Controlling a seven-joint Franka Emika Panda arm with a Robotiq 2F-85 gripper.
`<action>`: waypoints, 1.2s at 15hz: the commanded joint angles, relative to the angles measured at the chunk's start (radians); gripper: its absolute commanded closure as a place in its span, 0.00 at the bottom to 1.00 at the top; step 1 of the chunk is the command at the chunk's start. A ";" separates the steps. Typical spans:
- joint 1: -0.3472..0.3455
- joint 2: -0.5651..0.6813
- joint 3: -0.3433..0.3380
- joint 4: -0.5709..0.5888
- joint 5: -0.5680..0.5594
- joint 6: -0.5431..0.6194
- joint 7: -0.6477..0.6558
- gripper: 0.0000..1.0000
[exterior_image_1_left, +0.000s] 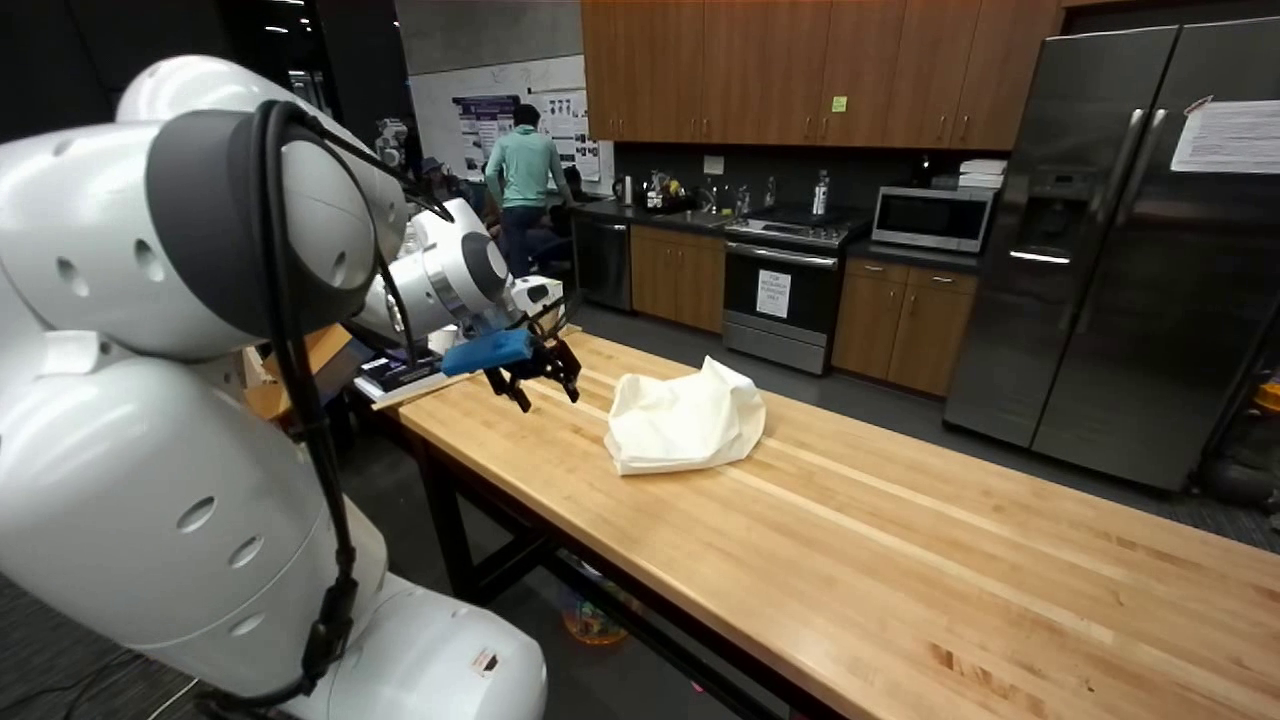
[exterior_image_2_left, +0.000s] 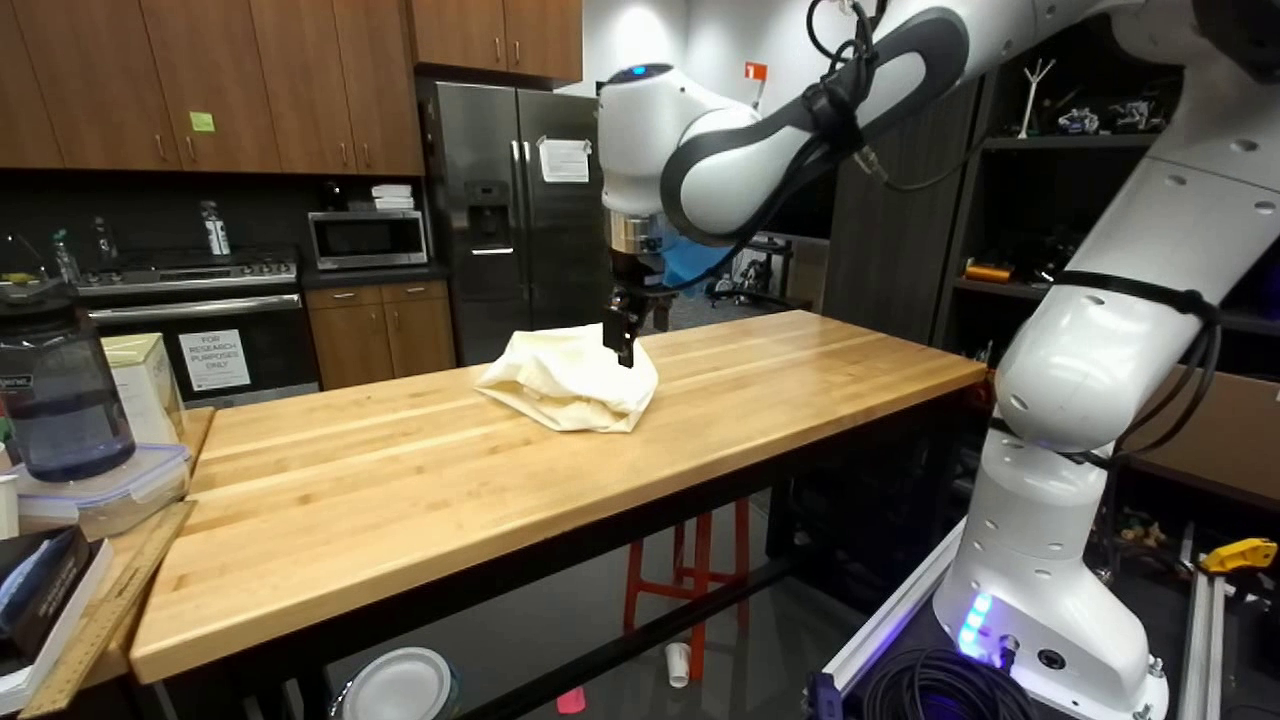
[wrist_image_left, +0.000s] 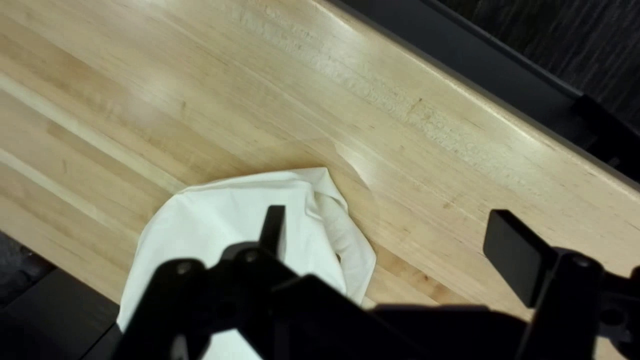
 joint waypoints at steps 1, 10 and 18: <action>0.034 0.038 0.054 0.138 -0.068 -0.158 0.046 0.00; 0.085 0.178 0.072 0.354 -0.150 -0.321 0.130 0.00; 0.102 0.201 0.041 0.351 -0.129 -0.235 0.112 0.00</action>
